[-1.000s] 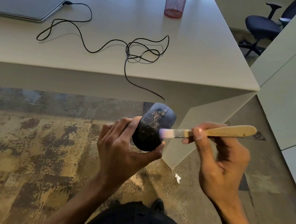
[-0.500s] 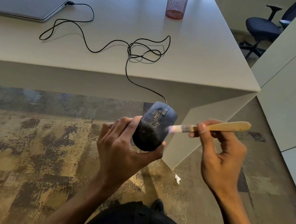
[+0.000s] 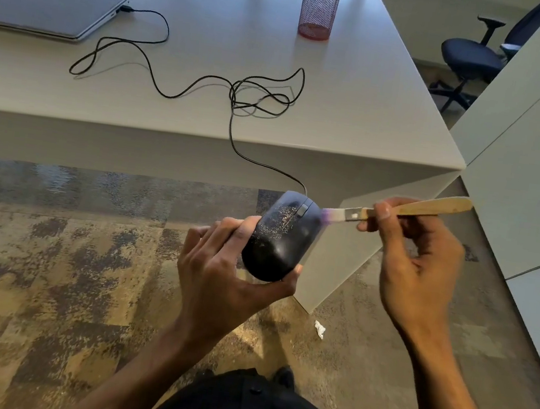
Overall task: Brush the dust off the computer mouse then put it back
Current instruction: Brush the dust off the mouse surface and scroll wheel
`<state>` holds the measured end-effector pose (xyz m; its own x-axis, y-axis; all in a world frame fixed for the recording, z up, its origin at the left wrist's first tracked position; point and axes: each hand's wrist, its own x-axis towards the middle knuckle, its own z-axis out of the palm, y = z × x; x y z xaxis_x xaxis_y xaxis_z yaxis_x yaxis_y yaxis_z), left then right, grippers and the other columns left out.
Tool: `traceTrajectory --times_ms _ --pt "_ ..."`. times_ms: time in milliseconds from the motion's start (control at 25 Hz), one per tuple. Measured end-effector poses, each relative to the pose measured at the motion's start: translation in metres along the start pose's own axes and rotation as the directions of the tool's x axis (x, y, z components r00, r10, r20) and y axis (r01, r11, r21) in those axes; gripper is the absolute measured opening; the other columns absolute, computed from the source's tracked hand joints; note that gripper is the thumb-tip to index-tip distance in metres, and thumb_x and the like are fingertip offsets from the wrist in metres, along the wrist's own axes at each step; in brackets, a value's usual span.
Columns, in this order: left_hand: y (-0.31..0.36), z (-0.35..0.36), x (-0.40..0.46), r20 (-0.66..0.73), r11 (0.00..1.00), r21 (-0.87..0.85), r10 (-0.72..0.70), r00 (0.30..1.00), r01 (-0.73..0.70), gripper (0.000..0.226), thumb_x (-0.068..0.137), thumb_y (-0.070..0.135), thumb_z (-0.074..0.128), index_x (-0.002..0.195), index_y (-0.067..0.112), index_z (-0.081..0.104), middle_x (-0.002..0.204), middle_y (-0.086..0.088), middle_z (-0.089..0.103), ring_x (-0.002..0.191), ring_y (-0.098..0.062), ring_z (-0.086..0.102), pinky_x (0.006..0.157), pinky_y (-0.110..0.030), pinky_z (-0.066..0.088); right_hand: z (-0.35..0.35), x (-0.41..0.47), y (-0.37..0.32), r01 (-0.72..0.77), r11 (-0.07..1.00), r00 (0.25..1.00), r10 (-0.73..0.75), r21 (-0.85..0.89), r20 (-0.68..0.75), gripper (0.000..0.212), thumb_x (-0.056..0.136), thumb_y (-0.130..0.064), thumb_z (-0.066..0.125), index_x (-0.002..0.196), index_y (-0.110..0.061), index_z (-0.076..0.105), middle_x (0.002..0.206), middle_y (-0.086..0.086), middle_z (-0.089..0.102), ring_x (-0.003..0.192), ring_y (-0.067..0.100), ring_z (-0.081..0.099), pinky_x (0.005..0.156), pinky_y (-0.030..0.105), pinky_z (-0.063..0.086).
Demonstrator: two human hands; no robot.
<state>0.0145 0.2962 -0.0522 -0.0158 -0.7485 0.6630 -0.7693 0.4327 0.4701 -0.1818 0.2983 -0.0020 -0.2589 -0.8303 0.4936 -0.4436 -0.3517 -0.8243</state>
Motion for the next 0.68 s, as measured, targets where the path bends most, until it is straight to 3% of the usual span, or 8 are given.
traceTrajectory --times_ms 200,320,400,480,560,680 --pt "-0.001 0.000 0.000 -0.006 1.000 -0.010 -0.004 1.000 0.004 0.072 0.068 0.069 0.066 0.103 0.006 0.066 0.090 -0.002 0.066 0.080 -0.008 0.052 0.075 -0.022 0.034 -0.003 -0.005 -0.004 0.063 0.993 0.982 -0.080 0.103 0.173 0.010 0.097 -0.026 0.057 0.096 -0.030 0.066 0.081 -0.012 0.073 0.079 0.009 0.072 0.079 0.028 0.057" --pt "0.000 0.000 0.000 -0.016 1.000 -0.020 -0.004 1.000 0.003 0.072 0.070 0.070 0.063 0.103 0.006 0.065 0.090 -0.002 0.066 0.080 -0.008 0.053 0.076 -0.021 0.034 -0.004 0.000 0.002 0.020 1.000 0.999 -0.019 -0.019 0.037 0.011 0.098 -0.028 0.055 0.097 -0.025 0.066 0.077 -0.012 0.071 0.079 0.008 0.071 0.078 0.033 0.058" --pt "0.001 0.000 -0.001 -0.025 1.000 -0.023 -0.004 1.000 0.003 0.071 0.071 0.070 0.062 0.103 0.007 0.065 0.090 -0.001 0.066 0.079 -0.009 0.054 0.075 -0.022 0.035 -0.007 0.002 0.004 -0.018 0.993 1.000 0.017 0.113 0.013 0.013 0.099 -0.024 0.055 0.099 -0.021 0.068 0.076 -0.011 0.072 0.078 0.008 0.070 0.079 0.030 0.057" --pt "0.003 -0.001 -0.001 -0.027 1.000 -0.028 -0.005 1.000 0.004 0.070 0.071 0.070 0.063 0.103 0.007 0.066 0.090 -0.001 0.066 0.079 -0.011 0.055 0.075 -0.022 0.036 -0.008 -0.001 0.001 -0.034 0.969 0.996 0.012 0.246 0.090 0.015 0.098 -0.021 0.056 0.096 -0.027 0.069 0.076 -0.011 0.072 0.076 0.008 0.070 0.080 0.026 0.055" --pt "0.004 -0.001 -0.001 -0.025 0.999 -0.033 0.000 1.000 -0.001 0.070 0.071 0.069 0.064 0.102 0.006 0.066 0.090 -0.002 0.066 0.079 -0.011 0.056 0.076 -0.022 0.035 -0.005 -0.003 0.003 -0.042 0.983 0.994 0.022 0.180 0.112 0.015 0.099 -0.020 0.056 0.094 -0.027 0.069 0.076 -0.010 0.072 0.076 0.008 0.070 0.082 0.029 0.056" --pt "0.005 -0.002 -0.001 -0.015 1.000 -0.028 0.004 1.000 -0.004 0.071 0.071 0.069 0.063 0.101 0.005 0.067 0.089 -0.002 0.067 0.079 -0.010 0.056 0.077 -0.020 0.034 -0.001 0.001 0.006 -0.063 0.996 0.997 0.066 0.065 -0.039 0.011 0.099 -0.024 0.056 0.097 -0.022 0.067 0.080 -0.014 0.073 0.080 0.007 0.071 0.085 0.034 0.058"
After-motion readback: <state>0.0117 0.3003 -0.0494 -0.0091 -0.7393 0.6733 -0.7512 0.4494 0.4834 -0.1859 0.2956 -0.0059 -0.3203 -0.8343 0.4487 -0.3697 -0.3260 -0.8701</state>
